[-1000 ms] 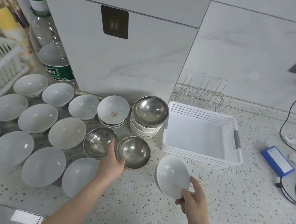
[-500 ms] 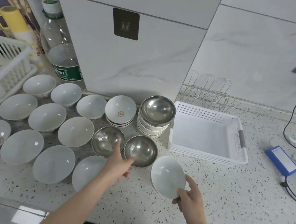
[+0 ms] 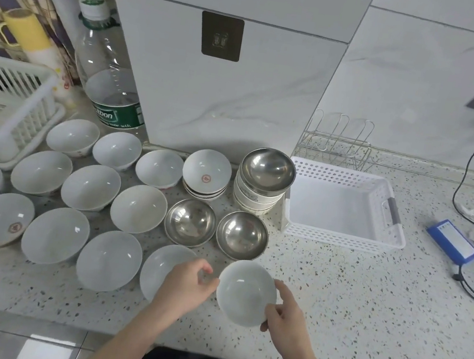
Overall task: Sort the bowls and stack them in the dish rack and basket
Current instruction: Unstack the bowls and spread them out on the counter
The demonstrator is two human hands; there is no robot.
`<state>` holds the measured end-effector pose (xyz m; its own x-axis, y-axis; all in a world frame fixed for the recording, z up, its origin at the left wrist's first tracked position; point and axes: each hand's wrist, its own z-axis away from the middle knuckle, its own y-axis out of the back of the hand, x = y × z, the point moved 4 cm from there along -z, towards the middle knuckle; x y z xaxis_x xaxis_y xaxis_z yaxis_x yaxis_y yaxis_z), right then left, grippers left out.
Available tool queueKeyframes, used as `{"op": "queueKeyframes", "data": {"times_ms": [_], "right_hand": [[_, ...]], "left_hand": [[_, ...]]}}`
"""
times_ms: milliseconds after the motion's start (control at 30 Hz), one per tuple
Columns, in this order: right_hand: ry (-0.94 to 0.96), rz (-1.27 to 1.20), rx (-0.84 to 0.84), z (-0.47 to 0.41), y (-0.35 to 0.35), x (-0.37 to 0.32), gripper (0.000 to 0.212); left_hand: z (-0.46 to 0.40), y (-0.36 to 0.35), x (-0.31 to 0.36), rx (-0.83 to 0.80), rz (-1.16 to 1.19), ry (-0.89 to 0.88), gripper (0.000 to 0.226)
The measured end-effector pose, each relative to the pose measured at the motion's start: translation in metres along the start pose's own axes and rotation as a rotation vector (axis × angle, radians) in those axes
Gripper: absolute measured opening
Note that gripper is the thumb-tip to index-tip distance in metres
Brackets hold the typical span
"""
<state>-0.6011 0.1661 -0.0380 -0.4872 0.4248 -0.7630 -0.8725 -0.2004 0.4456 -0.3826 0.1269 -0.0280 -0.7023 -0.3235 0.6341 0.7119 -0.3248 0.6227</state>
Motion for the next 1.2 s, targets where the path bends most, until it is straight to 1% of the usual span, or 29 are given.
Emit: {"op": "queueKeyframes", "data": {"times_ms": [133,267,333,467,533,933,1067,1200], "right_hand": [[-0.013,0.018,-0.009,0.000,-0.014,-0.002,0.053],[-0.014,0.031,-0.011,-0.002,-0.021,-0.004,0.052],[-0.016,0.029,-0.014,-0.002,-0.024,-0.004,0.052],[-0.034,0.012,-0.020,-0.003,-0.028,-0.001,0.053],[-0.030,0.006,-0.018,-0.004,-0.029,0.000,0.053],[-0.017,0.021,-0.014,-0.006,-0.029,0.004,0.049],[-0.002,0.020,-0.007,-0.005,-0.028,0.002,0.047],[0.002,0.033,-0.007,-0.006,-0.027,0.000,0.046]], "left_hand": [[0.002,0.002,-0.001,0.043,-0.110,-0.053,0.024],[0.002,0.005,0.001,0.074,-0.248,-0.063,0.014],[0.000,0.006,0.001,0.079,-0.274,-0.059,0.014],[-0.004,0.006,-0.002,0.079,-0.292,-0.032,0.031],[-0.005,0.006,-0.004,0.086,-0.291,-0.027,0.035],[-0.010,0.003,-0.013,0.068,-0.267,-0.035,0.038],[-0.010,0.002,-0.012,0.068,-0.292,-0.053,0.045],[-0.009,0.002,-0.012,0.073,-0.273,-0.049,0.039]]}}
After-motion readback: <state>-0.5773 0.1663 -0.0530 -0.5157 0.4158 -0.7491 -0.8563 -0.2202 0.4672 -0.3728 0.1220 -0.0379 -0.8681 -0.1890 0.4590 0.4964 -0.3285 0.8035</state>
